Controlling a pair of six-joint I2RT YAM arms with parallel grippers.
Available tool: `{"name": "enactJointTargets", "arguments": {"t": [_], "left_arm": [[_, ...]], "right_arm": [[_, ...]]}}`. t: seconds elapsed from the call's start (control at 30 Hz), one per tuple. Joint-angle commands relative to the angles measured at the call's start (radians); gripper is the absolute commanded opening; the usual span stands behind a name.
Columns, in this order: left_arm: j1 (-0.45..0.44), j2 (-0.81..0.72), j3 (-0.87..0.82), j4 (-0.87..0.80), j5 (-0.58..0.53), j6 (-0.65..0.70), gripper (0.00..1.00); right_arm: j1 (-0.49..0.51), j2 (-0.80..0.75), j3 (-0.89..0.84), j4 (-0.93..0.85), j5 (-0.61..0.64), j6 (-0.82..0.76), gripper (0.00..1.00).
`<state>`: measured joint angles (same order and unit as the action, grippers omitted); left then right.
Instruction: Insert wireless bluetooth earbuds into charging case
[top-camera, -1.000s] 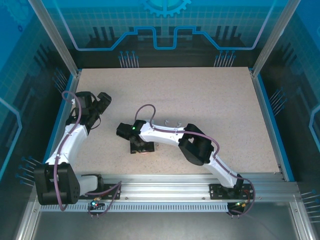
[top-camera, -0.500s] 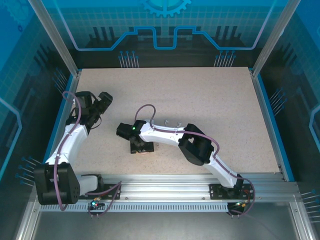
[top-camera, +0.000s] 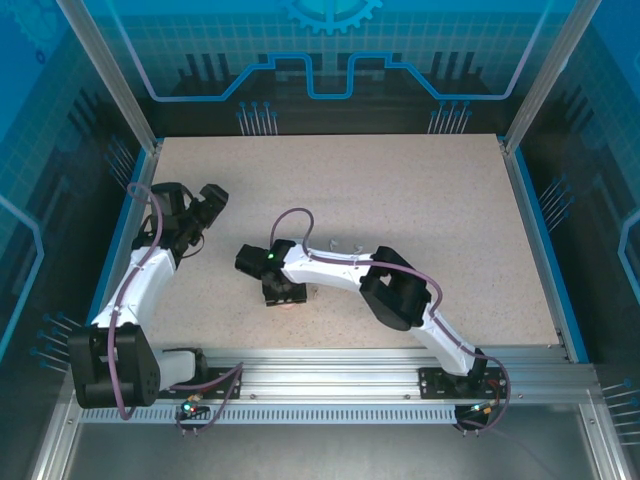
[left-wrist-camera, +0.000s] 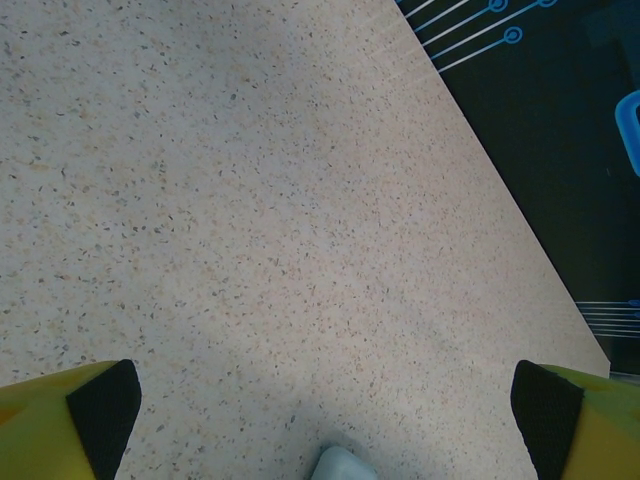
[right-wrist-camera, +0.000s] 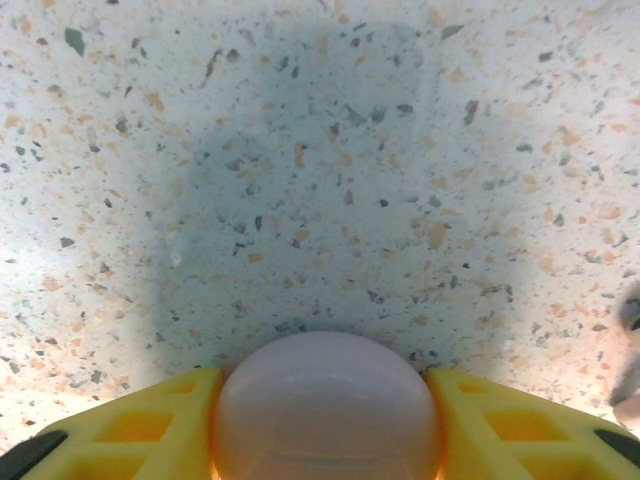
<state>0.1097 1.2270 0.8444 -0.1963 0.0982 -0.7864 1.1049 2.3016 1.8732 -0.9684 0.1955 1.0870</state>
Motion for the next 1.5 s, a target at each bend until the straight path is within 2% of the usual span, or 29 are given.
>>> {"name": "enactJointTargets", "arguments": {"t": [0.0,0.17,0.43,0.53,0.63,0.9,1.07,1.13,1.3,1.47], "left_arm": [[0.009,-0.007,-0.016,0.026,0.04,-0.002,0.99],[0.009,-0.03,-0.059,0.072,0.085,-0.017,0.99],[-0.018,-0.045,-0.198,0.265,0.18,-0.112,0.99],[-0.073,-0.038,-0.219,0.285,0.171,-0.113,0.99],[-0.152,-0.035,-0.26,0.33,0.116,-0.114,0.99],[-0.291,0.007,-0.45,0.735,0.135,-0.118,0.99],[-0.354,0.048,-0.466,0.868,0.145,-0.076,0.98],[-0.374,0.066,-0.462,0.902,0.141,-0.064,0.93],[-0.404,0.128,-0.44,0.97,0.151,-0.05,0.7],[-0.416,0.174,-0.434,1.034,0.141,-0.056,0.59]], "right_arm": [[-0.014,-0.064,-0.026,0.005,0.031,-0.017,0.47],[-0.039,-0.159,-0.043,0.019,0.055,-0.028,0.48],[-0.19,-0.25,-0.085,0.071,0.038,-0.048,0.48],[-0.252,-0.257,-0.091,0.104,0.012,-0.04,0.48],[-0.321,-0.253,-0.098,0.154,-0.043,-0.013,0.48],[-0.425,-0.218,-0.118,0.292,-0.217,0.131,0.48],[-0.433,-0.201,-0.132,0.374,-0.291,0.23,0.48],[-0.429,-0.194,-0.131,0.391,-0.306,0.257,0.48],[-0.416,-0.192,-0.128,0.41,-0.314,0.302,0.48],[-0.404,-0.195,-0.123,0.421,-0.316,0.326,0.48]]}}
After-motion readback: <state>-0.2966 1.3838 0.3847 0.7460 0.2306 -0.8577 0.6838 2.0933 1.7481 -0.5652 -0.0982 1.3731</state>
